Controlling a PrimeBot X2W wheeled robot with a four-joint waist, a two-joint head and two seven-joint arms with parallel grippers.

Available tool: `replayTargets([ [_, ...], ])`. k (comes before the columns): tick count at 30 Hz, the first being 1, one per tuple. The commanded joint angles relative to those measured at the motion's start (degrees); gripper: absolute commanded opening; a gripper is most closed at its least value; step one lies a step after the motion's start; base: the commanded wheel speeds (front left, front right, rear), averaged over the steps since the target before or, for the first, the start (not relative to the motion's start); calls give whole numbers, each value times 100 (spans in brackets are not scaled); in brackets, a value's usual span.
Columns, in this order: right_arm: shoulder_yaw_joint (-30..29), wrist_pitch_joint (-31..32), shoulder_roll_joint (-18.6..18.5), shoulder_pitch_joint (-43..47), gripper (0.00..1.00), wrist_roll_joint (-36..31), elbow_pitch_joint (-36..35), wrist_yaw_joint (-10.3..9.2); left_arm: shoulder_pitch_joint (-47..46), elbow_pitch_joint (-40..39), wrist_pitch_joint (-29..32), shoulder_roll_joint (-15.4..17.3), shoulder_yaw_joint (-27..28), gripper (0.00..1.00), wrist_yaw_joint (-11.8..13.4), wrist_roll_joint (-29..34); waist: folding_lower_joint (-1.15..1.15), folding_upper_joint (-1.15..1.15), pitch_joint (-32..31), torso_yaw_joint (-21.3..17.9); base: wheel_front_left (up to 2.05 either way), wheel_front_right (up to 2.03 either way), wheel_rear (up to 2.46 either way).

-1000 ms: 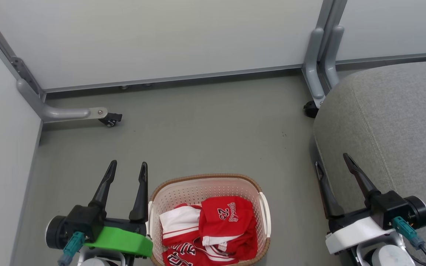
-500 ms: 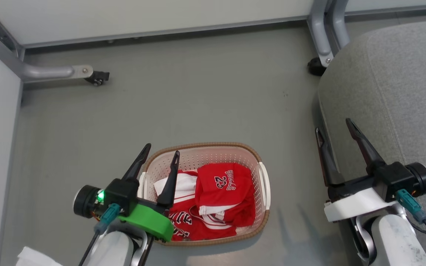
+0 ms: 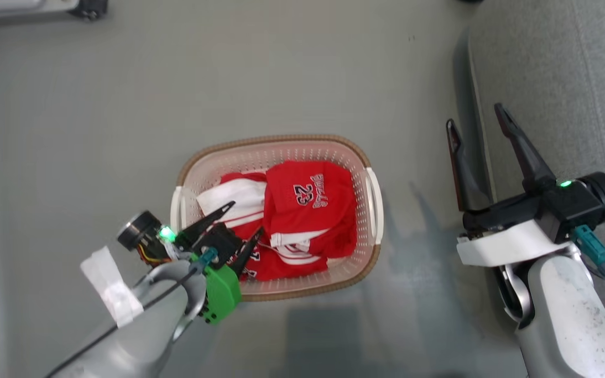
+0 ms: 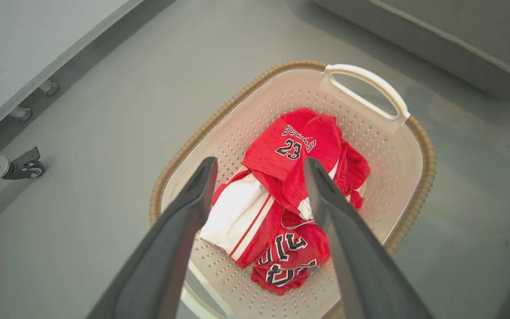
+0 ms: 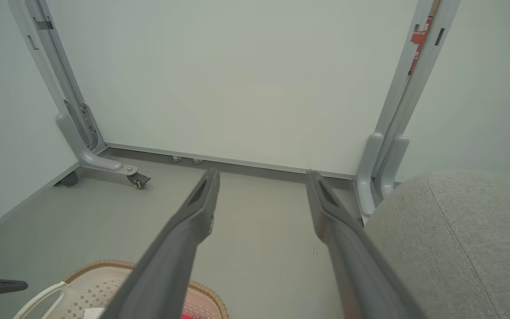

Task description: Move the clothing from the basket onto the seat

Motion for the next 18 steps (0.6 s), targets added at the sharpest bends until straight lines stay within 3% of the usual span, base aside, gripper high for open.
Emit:
replayTargets([
  [1, 14, -24, -6, -142, 100, 26, -25, -2, -274, 170, 3, 36, -156, 100, 4, -64, -1, 0, 687, -288, 0, 0, 0],
  [12, 98, -23, 16, -558, 100, 399, -100, -2, -1549, 1389, 194, 130, -2310, 100, 4, -948, -1, 0, 1564, -734, 0, 0, 0],
  [18, 146, -24, 15, -689, 100, 666, -141, -2, -1785, 1494, 509, 264, -2644, 100, 5, -1029, -1, 0, 1860, -926, 0, 0, 0],
])
